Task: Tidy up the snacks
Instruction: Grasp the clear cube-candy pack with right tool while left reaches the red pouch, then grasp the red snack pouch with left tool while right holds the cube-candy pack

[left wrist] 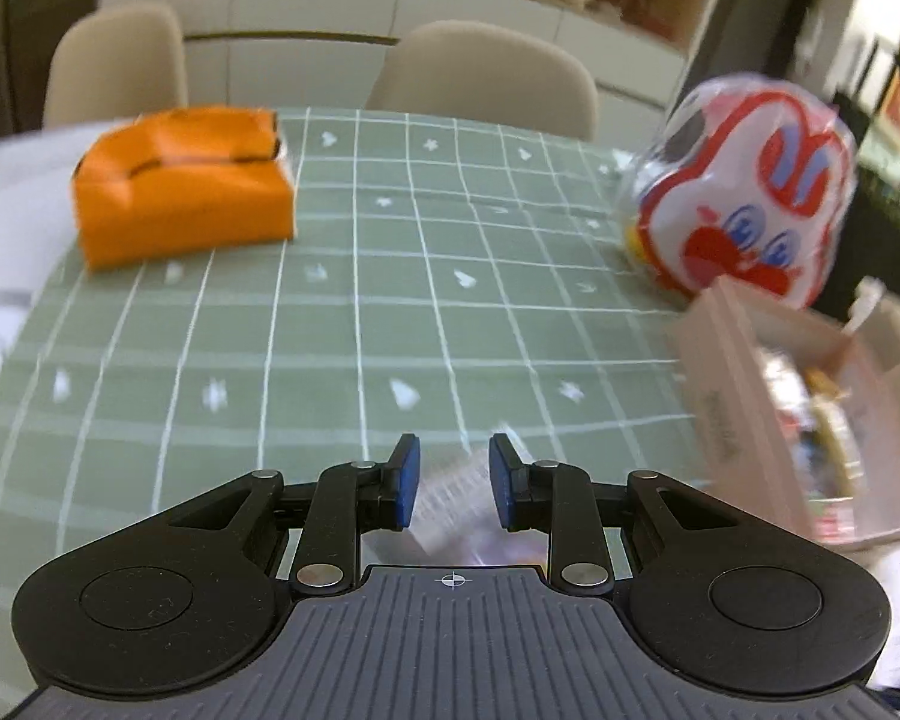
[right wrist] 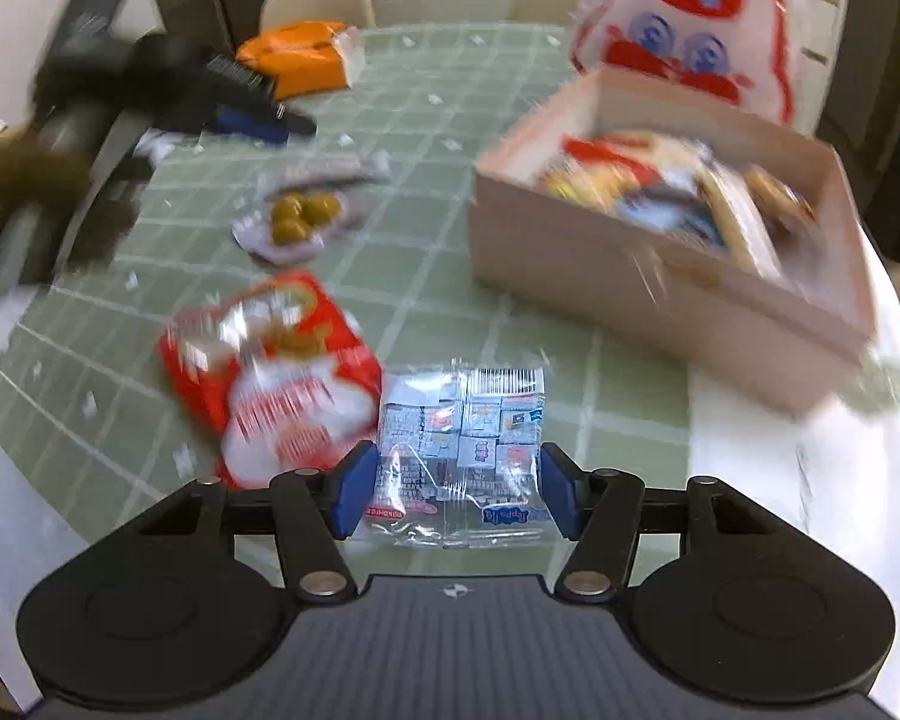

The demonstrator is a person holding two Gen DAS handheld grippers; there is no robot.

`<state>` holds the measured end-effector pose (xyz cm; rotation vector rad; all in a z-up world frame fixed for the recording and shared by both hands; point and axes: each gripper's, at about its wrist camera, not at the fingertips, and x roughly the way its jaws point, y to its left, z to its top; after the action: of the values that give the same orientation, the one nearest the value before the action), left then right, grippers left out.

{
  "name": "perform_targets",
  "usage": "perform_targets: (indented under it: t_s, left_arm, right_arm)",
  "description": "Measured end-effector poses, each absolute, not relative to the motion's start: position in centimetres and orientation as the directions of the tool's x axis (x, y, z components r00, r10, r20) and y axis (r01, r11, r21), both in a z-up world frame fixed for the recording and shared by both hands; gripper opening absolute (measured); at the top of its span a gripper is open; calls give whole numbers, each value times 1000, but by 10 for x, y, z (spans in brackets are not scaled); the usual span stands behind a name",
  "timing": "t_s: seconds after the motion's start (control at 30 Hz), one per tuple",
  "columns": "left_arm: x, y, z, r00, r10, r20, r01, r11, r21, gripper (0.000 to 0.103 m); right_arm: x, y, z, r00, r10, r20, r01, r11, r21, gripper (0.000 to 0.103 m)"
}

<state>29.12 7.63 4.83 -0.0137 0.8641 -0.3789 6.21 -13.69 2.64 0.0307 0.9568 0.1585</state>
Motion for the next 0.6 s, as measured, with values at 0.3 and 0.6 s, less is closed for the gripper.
perform_targets:
  t_s: [0.3, 0.6]
  left_arm:
    - [263, 64, 33, 505, -327, -799, 394, 911, -124, 29]
    - [173, 74, 35, 444, -342, -828, 374, 911, -176, 29]
  right_arm:
    - [27, -162, 18, 582, 125, -803, -27, 991, 135, 67]
    - [32, -149, 15, 590, 123, -798, -73, 992, 99, 79]
